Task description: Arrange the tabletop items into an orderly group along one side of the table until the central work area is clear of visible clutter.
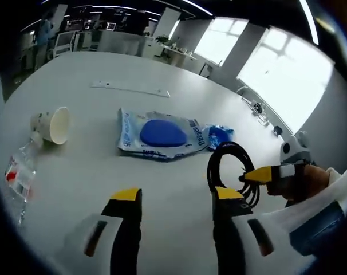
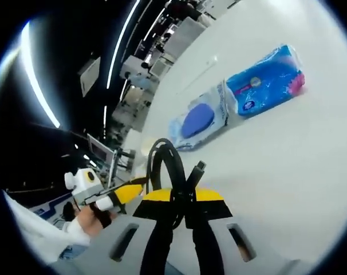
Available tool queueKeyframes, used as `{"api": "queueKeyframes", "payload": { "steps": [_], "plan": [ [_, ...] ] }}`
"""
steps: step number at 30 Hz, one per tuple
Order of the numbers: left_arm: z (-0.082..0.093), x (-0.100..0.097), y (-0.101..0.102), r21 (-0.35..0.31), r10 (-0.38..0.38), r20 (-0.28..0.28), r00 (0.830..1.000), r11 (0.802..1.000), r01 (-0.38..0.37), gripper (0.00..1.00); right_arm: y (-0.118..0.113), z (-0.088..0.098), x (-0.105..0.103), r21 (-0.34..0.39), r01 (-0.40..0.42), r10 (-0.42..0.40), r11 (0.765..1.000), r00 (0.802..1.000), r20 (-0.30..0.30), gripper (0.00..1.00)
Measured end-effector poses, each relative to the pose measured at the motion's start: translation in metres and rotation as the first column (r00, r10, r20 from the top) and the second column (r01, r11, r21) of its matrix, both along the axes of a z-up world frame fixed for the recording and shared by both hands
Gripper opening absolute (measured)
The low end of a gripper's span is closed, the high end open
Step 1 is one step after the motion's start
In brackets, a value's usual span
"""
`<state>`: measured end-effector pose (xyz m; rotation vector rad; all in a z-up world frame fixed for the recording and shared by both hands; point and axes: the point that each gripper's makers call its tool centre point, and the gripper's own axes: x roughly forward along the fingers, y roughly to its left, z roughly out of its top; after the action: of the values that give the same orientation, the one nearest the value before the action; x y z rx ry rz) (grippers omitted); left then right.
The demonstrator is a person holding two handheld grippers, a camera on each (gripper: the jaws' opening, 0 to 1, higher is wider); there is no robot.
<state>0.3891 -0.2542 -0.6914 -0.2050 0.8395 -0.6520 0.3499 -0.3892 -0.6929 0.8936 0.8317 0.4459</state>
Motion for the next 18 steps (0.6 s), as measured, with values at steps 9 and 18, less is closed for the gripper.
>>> {"api": "queueKeyframes", "payload": {
  "steps": [9,18],
  "plan": [
    [-0.011,-0.006,0.023,0.053,0.032,-0.015,0.999,0.998,-0.031,0.47,-0.025,-0.009,0.002,-0.010,0.074,-0.074,0.997,0.997,-0.037,0.09],
    [-0.019,-0.013,0.035,0.041,0.076,-0.059,0.995,0.996,-0.074,0.48,-0.053,-0.019,0.004,-0.016,0.151,-0.152,0.988,0.986,-0.071,0.09]
  ]
}}
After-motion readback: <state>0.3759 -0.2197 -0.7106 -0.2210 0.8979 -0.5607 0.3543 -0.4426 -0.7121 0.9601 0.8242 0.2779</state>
